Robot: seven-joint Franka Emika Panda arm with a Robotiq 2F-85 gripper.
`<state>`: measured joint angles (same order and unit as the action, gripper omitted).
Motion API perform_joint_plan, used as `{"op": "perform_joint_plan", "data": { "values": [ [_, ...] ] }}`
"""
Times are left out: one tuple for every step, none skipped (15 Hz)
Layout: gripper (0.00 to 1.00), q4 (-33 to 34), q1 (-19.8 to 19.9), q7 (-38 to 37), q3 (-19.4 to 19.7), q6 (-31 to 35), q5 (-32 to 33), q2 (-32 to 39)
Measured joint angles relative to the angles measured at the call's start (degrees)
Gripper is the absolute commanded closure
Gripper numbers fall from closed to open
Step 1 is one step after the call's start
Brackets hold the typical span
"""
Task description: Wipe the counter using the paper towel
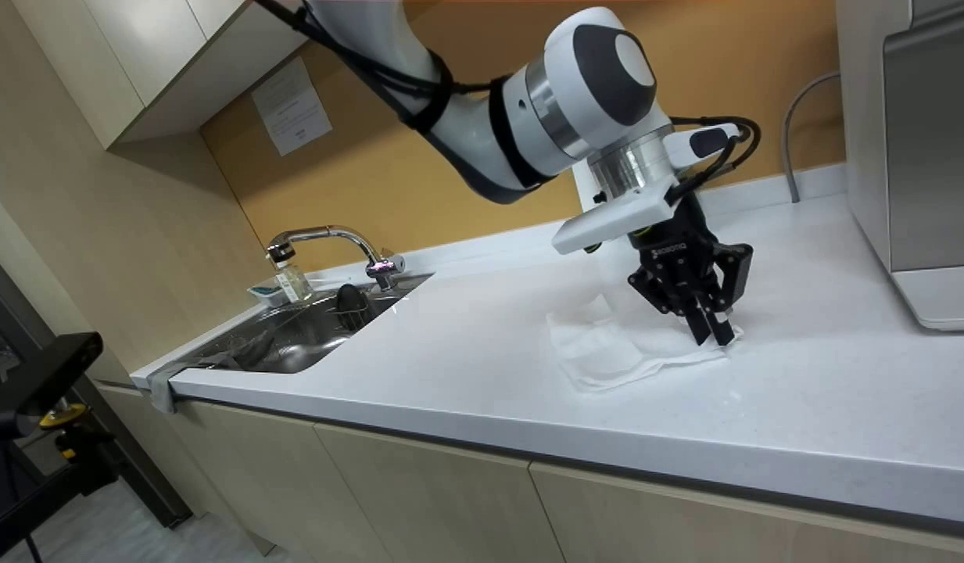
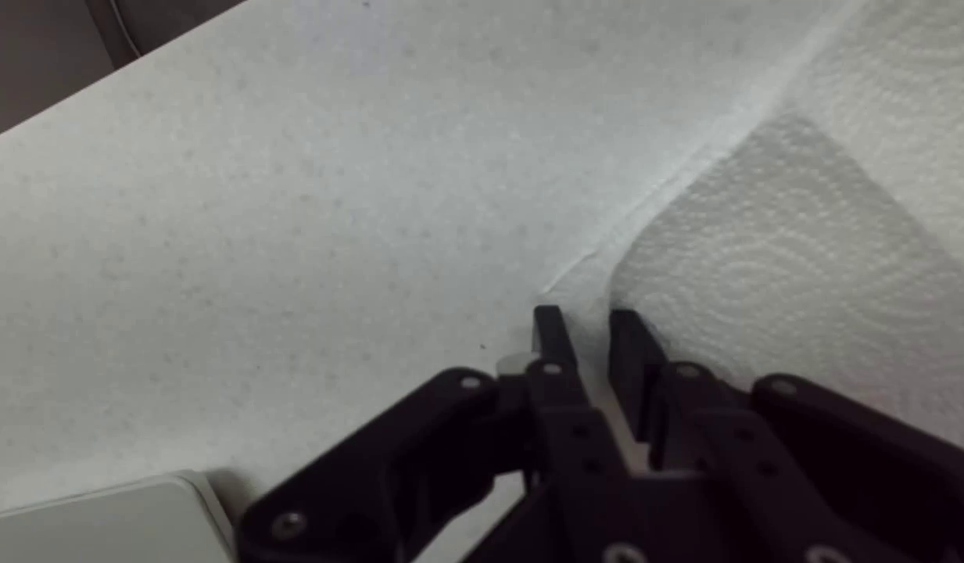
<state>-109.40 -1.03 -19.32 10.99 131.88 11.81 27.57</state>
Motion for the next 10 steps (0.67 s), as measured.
{"op": "perform_joint_plan", "data": {
  "values": [
    [0.4, 0.0, -0.36, -0.15, 0.0, -0.34, 0.0, -0.95],
    [0.34, 0.0, -0.68, -0.5, 0.01, -0.98, 0.2, -2.23],
    [0.26, 0.0, -0.95, -0.97, 0.03, -1.88, 0.48, -3.84],
    [0.2, -0.04, -1.2, -1.35, 0.04, -3.0, 0.73, -5.72],
    [0.14, -0.1, -1.45, -1.66, 0.03, -4.38, 0.83, -7.79],
    [0.06, -0.2, -1.63, -1.79, -0.05, -5.92, 0.9, -9.99],
    [0.02, -0.38, -1.72, -1.79, -0.22, -7.3, 1.22, -12.12],
    [0.0, -0.73, -1.71, -1.73, -0.55, -8.68, 1.64, -14.29],
    [0.0, -1.34, -1.67, -1.63, -0.98, -10.14, 1.81, -16.46],
    [0.0, -2.06, -1.57, -1.31, -1.46, -11.38, 1.78, -18.35]
  ]
}}
